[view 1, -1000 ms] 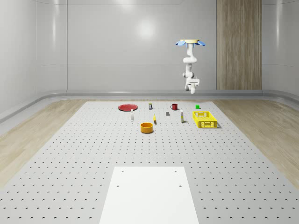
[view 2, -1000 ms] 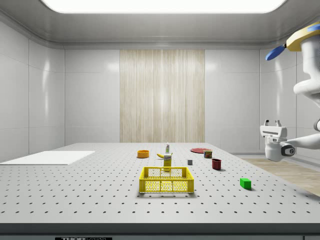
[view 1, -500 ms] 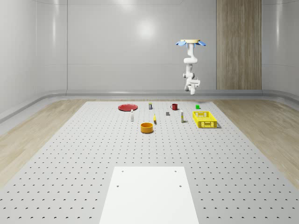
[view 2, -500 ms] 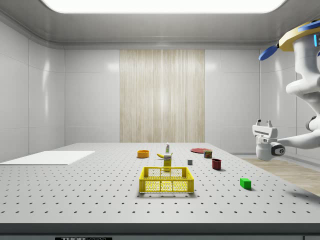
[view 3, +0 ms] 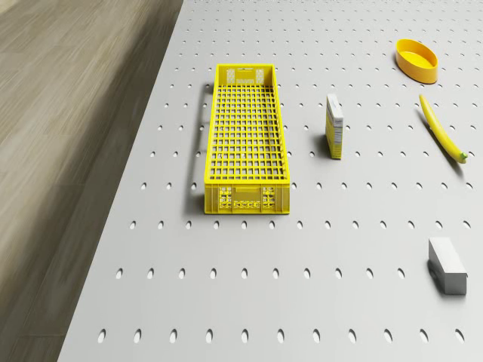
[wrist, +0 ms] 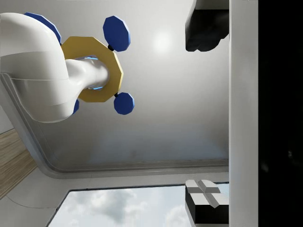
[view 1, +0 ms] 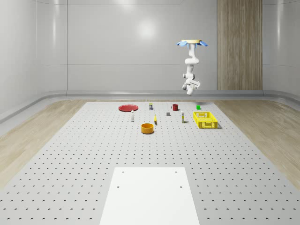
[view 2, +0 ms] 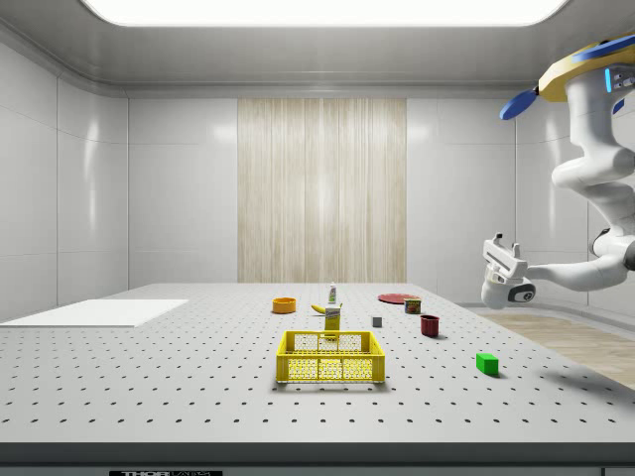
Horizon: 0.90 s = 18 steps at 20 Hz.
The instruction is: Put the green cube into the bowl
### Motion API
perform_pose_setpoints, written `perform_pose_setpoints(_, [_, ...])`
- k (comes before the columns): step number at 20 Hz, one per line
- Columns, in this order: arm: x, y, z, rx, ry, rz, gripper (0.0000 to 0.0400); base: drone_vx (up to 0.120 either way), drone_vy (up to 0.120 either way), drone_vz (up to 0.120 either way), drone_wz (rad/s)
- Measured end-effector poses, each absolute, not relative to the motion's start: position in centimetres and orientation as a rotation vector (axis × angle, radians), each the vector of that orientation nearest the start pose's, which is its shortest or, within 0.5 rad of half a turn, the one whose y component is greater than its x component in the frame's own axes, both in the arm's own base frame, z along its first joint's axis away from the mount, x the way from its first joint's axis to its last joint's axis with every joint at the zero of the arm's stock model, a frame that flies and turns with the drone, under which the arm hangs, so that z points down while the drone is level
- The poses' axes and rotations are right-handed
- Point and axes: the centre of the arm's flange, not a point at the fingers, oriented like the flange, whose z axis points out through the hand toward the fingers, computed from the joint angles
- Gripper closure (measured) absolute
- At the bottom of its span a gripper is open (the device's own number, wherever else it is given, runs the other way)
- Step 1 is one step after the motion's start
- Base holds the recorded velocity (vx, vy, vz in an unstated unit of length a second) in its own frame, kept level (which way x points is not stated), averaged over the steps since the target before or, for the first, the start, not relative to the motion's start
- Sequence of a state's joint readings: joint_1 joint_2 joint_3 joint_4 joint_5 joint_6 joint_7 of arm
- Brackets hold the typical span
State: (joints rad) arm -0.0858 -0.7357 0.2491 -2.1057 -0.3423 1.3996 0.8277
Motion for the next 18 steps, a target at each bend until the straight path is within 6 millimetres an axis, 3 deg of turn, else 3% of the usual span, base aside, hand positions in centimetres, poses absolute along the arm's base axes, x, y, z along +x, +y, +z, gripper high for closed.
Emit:
perform_pose_setpoints(3, [30.1,7.1,66.1,-3.501,1.459,-0.718,0.0000,0.120,0.000,-0.120,0.000])
perform_pose_setpoints(5, [30.2,8.7,63.9,-3.673,1.536,-1.019,0.0000,0.120,0.000,-0.120,0.000])
perform_pose_setpoints(7, [30.3,9.7,60.8,-3.828,1.608,-1.455,0.0000,0.080,0.000,-0.120,0.000])
perform_pose_setpoints(10, [30.5,9.2,55.8,-3.865,1.643,-2.407,0.0000,0.000,0.000,-0.120,0.000])
perform_pose_setpoints(11, [30.5,8.6,54.4,-3.780,1.617,-2.790,0.0000,0.000,0.000,-0.120,0.000])
perform_pose_setpoints(13, [30.6,6.9,52.2,-3.430,1.489,-3.580,0.0000,0.000,0.000,-0.120,0.000])
perform_pose_setpoints(16, [30.6,4.4,50.4,-2.573,1.144,-4.566,0.0000,0.000,0.000,-0.120,0.000])
perform_pose_setpoints(17, [30.7,3.7,50.0,0.369,-0.166,0.784,0.0000,0.000,0.000,-0.120,0.000])
perform_pose_setpoints(18, [30.7,3.2,49.8,0.309,-0.140,0.785,0.0000,0.000,0.000,-0.120,0.000])
